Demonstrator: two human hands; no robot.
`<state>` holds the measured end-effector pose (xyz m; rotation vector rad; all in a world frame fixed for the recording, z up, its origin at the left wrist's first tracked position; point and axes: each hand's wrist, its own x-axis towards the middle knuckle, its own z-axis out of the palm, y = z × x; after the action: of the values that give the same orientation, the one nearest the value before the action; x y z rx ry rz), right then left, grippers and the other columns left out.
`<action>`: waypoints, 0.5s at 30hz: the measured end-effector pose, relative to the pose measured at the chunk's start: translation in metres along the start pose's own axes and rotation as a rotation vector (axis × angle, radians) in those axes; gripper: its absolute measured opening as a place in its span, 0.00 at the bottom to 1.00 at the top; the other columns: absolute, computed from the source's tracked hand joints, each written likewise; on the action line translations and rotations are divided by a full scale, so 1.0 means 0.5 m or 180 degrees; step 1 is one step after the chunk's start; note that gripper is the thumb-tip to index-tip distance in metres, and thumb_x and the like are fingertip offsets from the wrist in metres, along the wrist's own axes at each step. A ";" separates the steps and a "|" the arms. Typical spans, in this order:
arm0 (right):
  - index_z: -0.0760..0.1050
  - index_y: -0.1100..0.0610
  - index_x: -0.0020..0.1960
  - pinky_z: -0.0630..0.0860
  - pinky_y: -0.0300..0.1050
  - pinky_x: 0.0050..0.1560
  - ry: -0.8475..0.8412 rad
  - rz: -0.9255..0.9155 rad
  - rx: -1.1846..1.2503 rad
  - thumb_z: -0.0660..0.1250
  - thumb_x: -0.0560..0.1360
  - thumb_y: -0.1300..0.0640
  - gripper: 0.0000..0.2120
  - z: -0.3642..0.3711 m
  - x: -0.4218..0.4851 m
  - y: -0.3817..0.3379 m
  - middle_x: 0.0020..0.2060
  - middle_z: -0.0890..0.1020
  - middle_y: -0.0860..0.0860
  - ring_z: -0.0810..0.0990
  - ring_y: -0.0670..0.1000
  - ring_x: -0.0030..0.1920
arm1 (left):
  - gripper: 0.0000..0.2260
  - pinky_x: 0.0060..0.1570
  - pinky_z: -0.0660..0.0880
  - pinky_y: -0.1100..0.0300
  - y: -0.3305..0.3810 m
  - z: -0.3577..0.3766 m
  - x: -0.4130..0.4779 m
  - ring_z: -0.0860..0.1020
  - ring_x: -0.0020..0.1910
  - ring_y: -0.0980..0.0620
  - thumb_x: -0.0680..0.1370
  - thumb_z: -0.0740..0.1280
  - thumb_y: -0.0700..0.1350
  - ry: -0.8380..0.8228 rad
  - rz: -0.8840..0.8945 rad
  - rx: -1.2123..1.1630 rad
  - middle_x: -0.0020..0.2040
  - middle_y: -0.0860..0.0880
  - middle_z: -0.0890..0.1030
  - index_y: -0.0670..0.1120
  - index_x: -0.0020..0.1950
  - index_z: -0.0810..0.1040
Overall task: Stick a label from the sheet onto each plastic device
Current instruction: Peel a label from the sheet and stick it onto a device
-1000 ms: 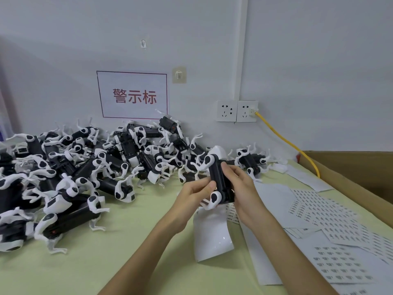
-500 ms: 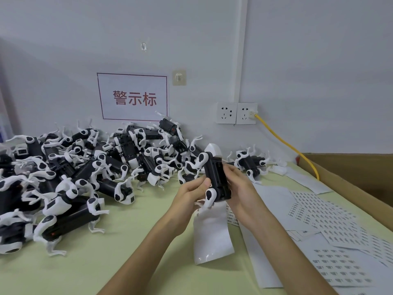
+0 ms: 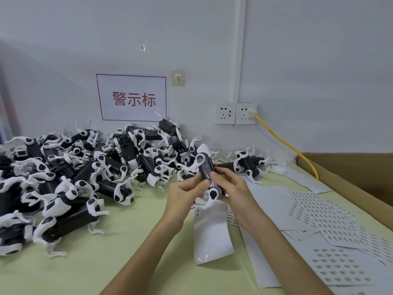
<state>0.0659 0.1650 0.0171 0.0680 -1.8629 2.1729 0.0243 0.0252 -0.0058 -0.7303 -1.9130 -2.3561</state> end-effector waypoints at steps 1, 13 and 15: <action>0.79 0.55 0.62 0.78 0.39 0.43 0.0000 0.0009 -0.0044 0.70 0.77 0.53 0.14 -0.001 0.000 0.000 0.46 0.84 0.49 0.83 0.43 0.42 | 0.11 0.37 0.73 0.73 0.002 0.002 -0.002 0.79 0.35 0.65 0.77 0.72 0.41 -0.0027 0.0053 0.0012 0.38 0.58 0.85 0.58 0.47 0.89; 0.80 0.54 0.50 0.76 0.40 0.32 0.0411 0.1227 -0.0162 0.65 0.78 0.46 0.12 -0.068 0.018 -0.018 0.41 0.85 0.56 0.82 0.53 0.35 | 0.12 0.41 0.70 0.59 -0.021 -0.034 0.007 0.80 0.44 0.54 0.82 0.64 0.58 0.0463 -0.0530 0.2750 0.41 0.56 0.83 0.54 0.51 0.84; 0.80 0.53 0.47 0.74 0.38 0.30 0.0089 0.1521 -0.0367 0.64 0.78 0.45 0.12 -0.090 0.017 -0.026 0.38 0.84 0.54 0.81 0.51 0.31 | 0.16 0.47 0.71 0.57 -0.030 -0.029 0.002 0.81 0.49 0.52 0.81 0.62 0.63 0.0129 -0.0902 0.3161 0.46 0.56 0.83 0.55 0.58 0.81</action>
<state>0.0673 0.2123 0.0236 -0.4747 -2.1546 2.3277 0.0140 0.0155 -0.0211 -0.3115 -2.8455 -1.1445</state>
